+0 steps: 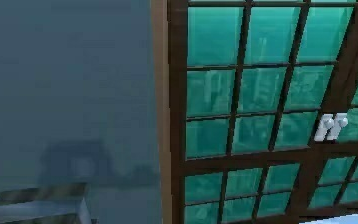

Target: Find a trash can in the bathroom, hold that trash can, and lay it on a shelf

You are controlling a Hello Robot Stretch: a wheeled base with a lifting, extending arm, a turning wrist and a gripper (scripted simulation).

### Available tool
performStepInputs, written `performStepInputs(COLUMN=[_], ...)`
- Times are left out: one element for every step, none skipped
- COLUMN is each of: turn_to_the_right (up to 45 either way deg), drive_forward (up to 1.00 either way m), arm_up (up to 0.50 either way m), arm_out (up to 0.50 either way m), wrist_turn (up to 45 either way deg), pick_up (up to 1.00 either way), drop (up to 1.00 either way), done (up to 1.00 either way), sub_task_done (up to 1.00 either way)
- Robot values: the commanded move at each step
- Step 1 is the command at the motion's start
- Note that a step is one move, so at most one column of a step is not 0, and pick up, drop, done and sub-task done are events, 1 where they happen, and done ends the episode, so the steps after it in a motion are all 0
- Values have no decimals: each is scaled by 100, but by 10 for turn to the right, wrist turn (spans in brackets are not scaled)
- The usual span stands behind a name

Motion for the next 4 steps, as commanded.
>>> performStepInputs(turn_to_the_right=[450,360,-450,-450], drive_forward=[0,0,0,0], arm_up=[0,0,0,0], arm_out=[0,0,0,0], wrist_turn=[0,0,0,0], pick_up=[0,0,0,0], drop=[0,0,0,0], done=[0,0,0,0], sub_task_done=[0,0,0,0])
